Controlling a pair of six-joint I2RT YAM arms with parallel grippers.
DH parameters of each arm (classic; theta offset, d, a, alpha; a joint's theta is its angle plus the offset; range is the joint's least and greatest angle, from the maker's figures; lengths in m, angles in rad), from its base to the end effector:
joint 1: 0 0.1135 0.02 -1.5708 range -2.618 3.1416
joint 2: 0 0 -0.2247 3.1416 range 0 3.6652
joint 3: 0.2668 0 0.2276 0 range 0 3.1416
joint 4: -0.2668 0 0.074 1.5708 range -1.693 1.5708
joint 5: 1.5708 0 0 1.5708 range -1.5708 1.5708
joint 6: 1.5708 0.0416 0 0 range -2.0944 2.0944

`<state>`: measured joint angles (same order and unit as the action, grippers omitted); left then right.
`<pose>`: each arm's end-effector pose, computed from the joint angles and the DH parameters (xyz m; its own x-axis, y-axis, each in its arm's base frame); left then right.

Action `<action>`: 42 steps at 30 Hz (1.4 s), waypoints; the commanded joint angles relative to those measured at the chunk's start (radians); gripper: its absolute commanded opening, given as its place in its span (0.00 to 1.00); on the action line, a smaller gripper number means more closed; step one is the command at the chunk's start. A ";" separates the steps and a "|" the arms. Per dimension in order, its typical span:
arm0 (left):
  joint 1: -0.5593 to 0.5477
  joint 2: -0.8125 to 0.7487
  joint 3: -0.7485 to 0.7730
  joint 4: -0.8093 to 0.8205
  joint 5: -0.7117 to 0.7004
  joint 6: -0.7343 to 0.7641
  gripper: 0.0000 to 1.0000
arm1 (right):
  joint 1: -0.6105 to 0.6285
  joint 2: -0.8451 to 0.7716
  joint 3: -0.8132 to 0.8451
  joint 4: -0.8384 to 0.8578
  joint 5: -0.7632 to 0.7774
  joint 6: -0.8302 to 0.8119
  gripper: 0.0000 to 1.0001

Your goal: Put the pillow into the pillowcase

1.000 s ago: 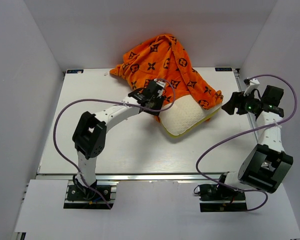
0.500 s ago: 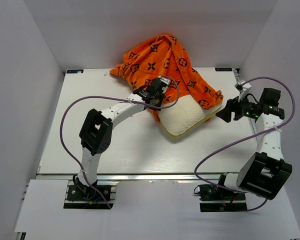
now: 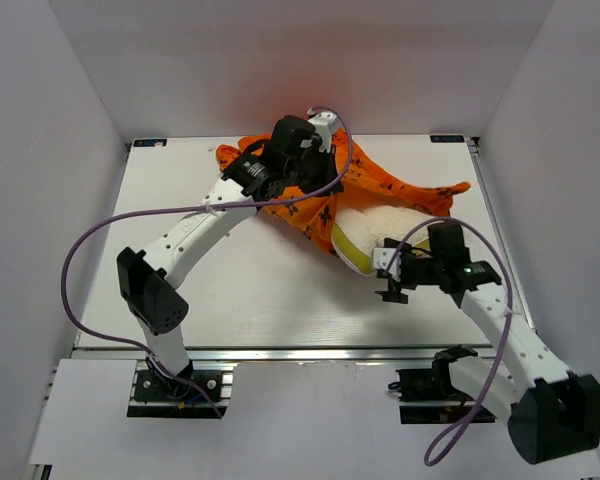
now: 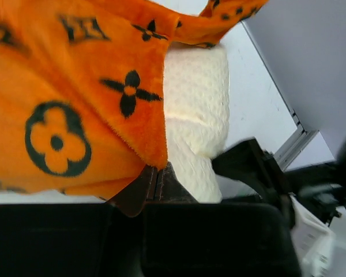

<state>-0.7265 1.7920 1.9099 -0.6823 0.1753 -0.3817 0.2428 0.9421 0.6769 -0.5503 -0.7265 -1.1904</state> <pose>0.2773 -0.2561 0.3566 -0.6557 0.0920 -0.7494 0.5603 0.7246 -0.4013 0.1754 0.0719 0.2191 0.3149 -0.6371 -0.7036 -0.8870 0.0662 -0.4569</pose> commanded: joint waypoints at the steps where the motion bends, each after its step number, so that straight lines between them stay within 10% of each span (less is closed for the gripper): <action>1: 0.001 -0.082 -0.035 0.052 0.056 -0.059 0.00 | 0.049 0.090 0.025 0.369 0.240 0.083 0.89; 7: 0.001 -0.114 -0.055 0.082 0.078 -0.088 0.00 | 0.084 0.230 0.075 0.432 0.277 0.030 0.80; 19: 0.001 -0.212 -0.216 0.136 0.223 -0.173 0.00 | 0.092 0.388 0.302 0.691 0.357 0.477 0.00; 28: -0.022 -0.181 0.063 0.341 0.487 -0.435 0.00 | 0.121 0.443 0.449 1.050 0.225 0.863 0.00; 33: -0.022 -0.261 0.038 0.646 0.512 -0.594 0.00 | 0.208 0.435 0.305 0.891 0.079 0.760 0.00; 37: -0.017 -0.310 -0.037 0.589 0.498 -0.576 0.00 | 0.211 0.474 0.207 0.721 0.038 0.646 0.02; 42: 0.036 -0.417 -0.479 0.565 0.547 -0.588 0.00 | 0.191 0.448 0.210 0.352 -0.072 0.461 0.43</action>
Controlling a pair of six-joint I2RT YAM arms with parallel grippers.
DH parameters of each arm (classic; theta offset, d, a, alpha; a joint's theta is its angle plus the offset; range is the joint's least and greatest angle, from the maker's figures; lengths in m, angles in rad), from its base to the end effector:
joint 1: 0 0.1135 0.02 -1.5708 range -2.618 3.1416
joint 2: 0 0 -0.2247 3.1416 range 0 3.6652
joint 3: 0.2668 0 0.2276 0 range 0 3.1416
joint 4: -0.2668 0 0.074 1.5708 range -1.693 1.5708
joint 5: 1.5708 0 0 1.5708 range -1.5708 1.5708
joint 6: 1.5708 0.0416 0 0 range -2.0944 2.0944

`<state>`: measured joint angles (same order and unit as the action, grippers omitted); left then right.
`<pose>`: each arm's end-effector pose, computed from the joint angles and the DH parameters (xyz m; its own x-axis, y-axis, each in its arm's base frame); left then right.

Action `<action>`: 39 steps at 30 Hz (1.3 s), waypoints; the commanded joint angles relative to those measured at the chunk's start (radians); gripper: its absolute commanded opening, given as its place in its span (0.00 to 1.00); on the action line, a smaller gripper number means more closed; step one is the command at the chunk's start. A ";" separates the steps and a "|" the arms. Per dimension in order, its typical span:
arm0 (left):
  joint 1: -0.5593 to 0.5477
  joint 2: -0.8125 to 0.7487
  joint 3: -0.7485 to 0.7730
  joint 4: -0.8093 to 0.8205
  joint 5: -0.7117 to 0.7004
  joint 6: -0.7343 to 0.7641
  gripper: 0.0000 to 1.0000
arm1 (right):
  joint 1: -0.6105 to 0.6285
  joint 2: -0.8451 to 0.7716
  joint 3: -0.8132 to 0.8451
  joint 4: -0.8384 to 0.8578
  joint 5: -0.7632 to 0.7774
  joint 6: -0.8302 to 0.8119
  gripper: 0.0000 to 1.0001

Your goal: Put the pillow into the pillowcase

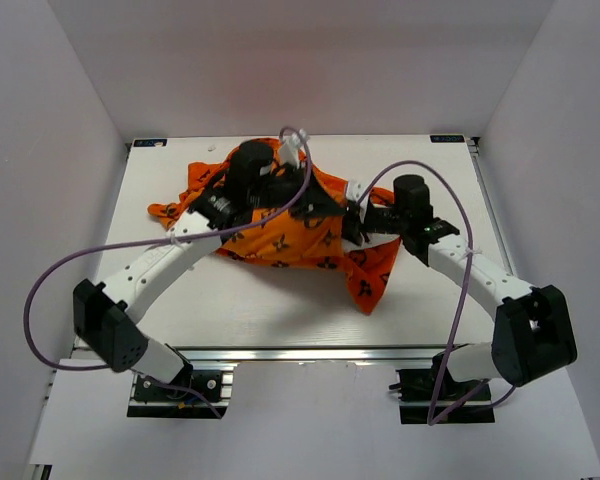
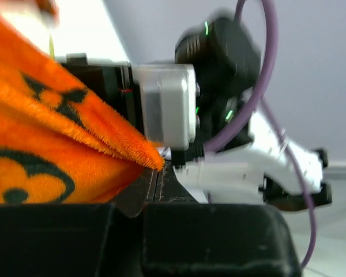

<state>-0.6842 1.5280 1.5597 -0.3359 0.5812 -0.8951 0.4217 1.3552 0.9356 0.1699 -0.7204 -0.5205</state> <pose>0.2426 -0.2274 0.3723 -0.8741 -0.1286 -0.4684 0.4032 0.3457 -0.8473 0.2615 0.1474 0.2723 0.2474 -0.2986 -0.9217 -0.8850 0.3176 -0.3405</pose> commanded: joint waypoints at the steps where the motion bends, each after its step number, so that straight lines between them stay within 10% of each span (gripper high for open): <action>1: -0.002 -0.187 -0.212 0.248 0.155 -0.111 0.00 | -0.004 0.012 -0.055 -0.412 -0.108 -0.237 0.50; 5: 0.000 -0.265 -0.525 0.290 0.164 -0.137 0.00 | -0.158 -0.171 -0.092 -0.585 -0.201 -0.299 0.76; 8: 0.011 -0.290 -0.605 0.265 0.151 -0.125 0.00 | -0.279 -0.281 -0.112 -0.659 -0.180 -0.279 0.76; 13: 0.015 -0.232 -0.606 0.290 0.170 -0.122 0.03 | -0.348 -0.381 -0.158 -0.569 0.065 0.073 0.89; 22: 0.015 -0.092 -0.212 -0.042 0.264 0.145 0.71 | -0.348 -0.217 -0.101 -0.558 0.179 0.801 0.89; 26: 0.017 -0.043 -0.020 -0.368 0.137 0.317 0.73 | -0.350 -0.156 -0.112 -0.472 0.121 0.960 0.89; 39: -0.021 0.432 0.394 -0.635 -0.184 0.594 0.74 | -0.350 0.136 -0.041 -0.294 0.091 1.137 0.89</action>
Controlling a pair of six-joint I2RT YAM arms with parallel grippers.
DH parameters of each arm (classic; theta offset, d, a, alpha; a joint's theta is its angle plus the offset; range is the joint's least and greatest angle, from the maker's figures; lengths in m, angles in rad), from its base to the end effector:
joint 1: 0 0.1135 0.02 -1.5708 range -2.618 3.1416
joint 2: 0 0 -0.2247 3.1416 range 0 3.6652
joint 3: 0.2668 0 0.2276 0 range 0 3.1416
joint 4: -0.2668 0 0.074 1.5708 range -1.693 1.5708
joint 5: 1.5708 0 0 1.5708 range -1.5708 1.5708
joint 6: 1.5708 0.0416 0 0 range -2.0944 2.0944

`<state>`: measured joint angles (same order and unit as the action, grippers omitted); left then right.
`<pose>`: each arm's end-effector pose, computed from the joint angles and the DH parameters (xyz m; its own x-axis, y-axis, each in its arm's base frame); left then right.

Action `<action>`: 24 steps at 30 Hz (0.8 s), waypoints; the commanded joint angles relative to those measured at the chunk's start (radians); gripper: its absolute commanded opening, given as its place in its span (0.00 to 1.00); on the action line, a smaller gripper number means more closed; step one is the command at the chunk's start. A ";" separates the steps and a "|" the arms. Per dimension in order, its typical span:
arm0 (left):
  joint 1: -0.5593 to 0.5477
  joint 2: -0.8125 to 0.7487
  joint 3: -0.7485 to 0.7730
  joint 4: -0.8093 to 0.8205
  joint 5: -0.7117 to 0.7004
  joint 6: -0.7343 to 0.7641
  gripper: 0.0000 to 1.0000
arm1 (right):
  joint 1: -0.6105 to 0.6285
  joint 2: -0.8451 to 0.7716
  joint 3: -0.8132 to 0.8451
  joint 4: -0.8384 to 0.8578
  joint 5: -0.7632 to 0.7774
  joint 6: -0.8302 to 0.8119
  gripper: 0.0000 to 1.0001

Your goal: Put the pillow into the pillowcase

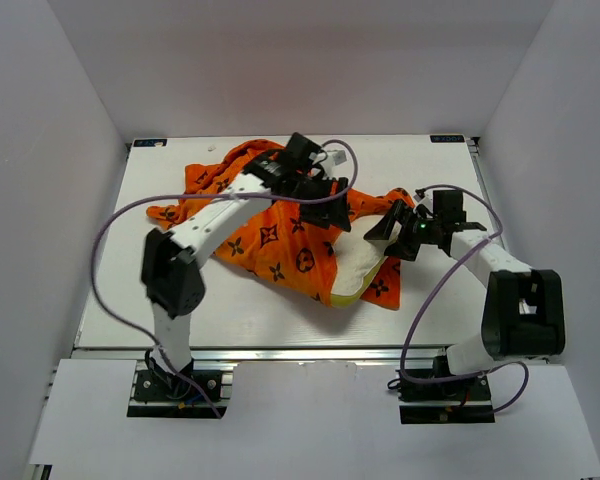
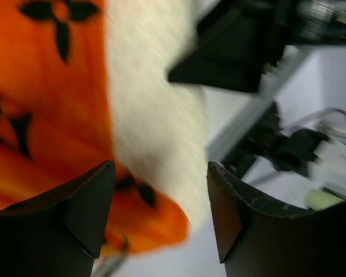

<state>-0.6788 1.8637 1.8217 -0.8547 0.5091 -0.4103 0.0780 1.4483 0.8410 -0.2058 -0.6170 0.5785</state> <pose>0.2796 -0.2516 0.2932 -0.8707 0.2549 -0.4205 0.4773 0.6437 -0.5982 0.2785 0.0459 0.1821 -0.8579 0.3803 -0.3456 0.0109 0.6858 0.7277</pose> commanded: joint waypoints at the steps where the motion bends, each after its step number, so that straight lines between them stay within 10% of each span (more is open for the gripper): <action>1: -0.033 0.127 0.160 -0.121 -0.130 0.113 0.74 | -0.006 0.053 0.059 0.098 -0.012 0.044 0.89; 12: -0.038 0.293 0.261 -0.112 -0.385 0.119 0.72 | -0.003 0.075 0.049 0.181 -0.033 0.063 0.89; 24: -0.041 0.330 0.172 -0.072 -0.492 0.119 0.33 | 0.026 0.173 0.061 0.252 -0.012 0.080 0.89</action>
<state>-0.7166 2.1880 2.0098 -0.9310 0.0555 -0.3038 0.0841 1.5902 0.8696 -0.0410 -0.6353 0.6483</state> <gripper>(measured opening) 0.363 0.895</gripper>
